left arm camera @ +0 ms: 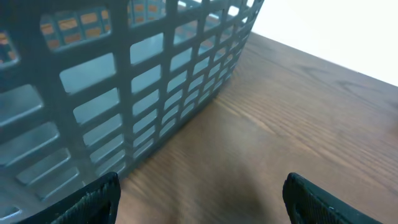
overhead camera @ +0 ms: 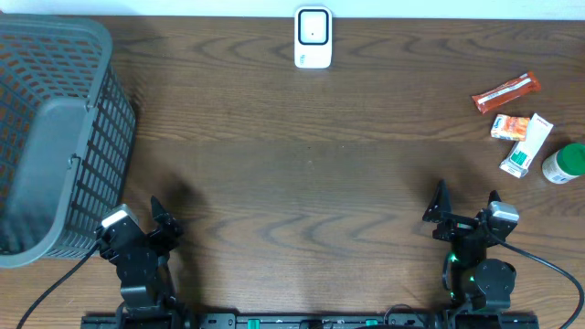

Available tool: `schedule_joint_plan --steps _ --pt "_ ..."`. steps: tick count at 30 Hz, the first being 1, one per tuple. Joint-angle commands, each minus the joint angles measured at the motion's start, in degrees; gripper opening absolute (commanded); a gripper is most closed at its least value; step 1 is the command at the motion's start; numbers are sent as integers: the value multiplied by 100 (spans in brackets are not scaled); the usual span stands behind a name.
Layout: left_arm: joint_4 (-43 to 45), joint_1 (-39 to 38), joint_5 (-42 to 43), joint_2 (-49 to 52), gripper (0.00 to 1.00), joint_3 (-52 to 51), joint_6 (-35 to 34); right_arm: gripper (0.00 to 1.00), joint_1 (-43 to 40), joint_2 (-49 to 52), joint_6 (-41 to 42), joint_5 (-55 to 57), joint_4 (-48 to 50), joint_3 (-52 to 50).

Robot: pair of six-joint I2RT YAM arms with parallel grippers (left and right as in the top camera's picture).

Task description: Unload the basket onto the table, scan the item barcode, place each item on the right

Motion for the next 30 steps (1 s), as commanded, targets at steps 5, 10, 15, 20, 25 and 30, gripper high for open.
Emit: schedule_joint_plan --steps 5,10,15,20,25,30 --pt "-452 9 -160 -50 84 -46 -11 99 -28 -39 63 -13 -31 -7" --pt "-476 -142 -208 -282 84 -44 28 99 -28 -42 63 -13 -31 -7" --pt "-455 -396 -389 -280 84 -46 81 99 -28 -39 63 -13 -31 -7" --pt "485 -546 -551 -280 84 -284 116 99 -28 -42 63 -13 -33 -7" --pt "688 -588 -553 -280 84 -345 455 99 -28 -39 66 -13 -31 -7" --pt "1370 -597 -527 -280 84 -573 859 99 -28 -39 66 -11 -31 -7"
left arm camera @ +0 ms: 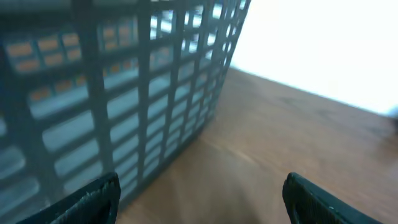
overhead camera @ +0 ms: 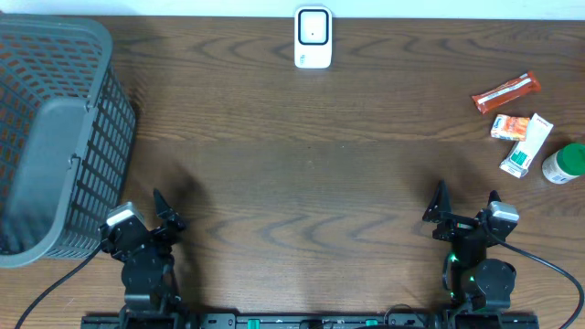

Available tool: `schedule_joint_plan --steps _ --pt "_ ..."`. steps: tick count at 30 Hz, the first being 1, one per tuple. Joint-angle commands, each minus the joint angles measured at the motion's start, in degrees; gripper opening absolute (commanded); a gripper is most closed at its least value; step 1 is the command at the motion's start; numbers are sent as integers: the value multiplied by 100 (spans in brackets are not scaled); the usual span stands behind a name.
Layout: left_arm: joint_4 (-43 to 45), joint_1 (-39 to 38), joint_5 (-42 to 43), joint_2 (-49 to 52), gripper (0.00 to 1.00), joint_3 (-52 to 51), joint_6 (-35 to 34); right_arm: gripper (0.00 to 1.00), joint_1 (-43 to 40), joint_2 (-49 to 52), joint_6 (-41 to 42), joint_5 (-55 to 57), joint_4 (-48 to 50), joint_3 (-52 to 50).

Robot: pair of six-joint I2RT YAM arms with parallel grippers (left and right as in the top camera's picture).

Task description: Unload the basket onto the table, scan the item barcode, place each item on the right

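Note:
A white barcode scanner point(overhead camera: 313, 37) stands at the far middle edge of the table. The items lie at the right: a red snack bar point(overhead camera: 505, 92), a small orange box point(overhead camera: 509, 126), a white-and-green box point(overhead camera: 527, 144) and a green-capped bottle point(overhead camera: 564, 164). My left gripper point(overhead camera: 163, 210) sits low at the near left, open and empty; in the left wrist view the gripper point(left arm camera: 199, 202) has bare wood between its fingers. My right gripper point(overhead camera: 466, 206) rests near the front right, open, well short of the items.
A large grey plastic basket point(overhead camera: 55, 137) fills the left side, close to my left gripper; its slatted wall point(left arm camera: 93, 93) fills the left of the wrist view, which is blurred. The wooden table point(overhead camera: 311, 183) spans the whole view.
My left arm has turned a little: its wrist view is now blurred and aimed higher along the basket wall, and overhead the gripper sits slightly further right. The right arm and the items have not moved.

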Motion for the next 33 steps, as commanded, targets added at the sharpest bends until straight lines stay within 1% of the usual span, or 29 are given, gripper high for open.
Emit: schedule_joint_plan --steps 1,2,5,7,33 --pt "608 -33 133 -48 84 -415 529 99 -28 -39 63 -13 -26 -7" --pt "721 -35 358 -48 84 -474 616 99 -28 -39 63 -13 -26 -7" --pt "667 -35 767 -48 84 -472 741 99 -28 -39 66 -11 -26 -7" --pt "651 -35 903 -48 84 -468 807 99 -28 -39 66 -11 -26 -7" --pt "693 -46 918 -35 84 -468 804 99 -28 -42 63 -11 -26 -7"
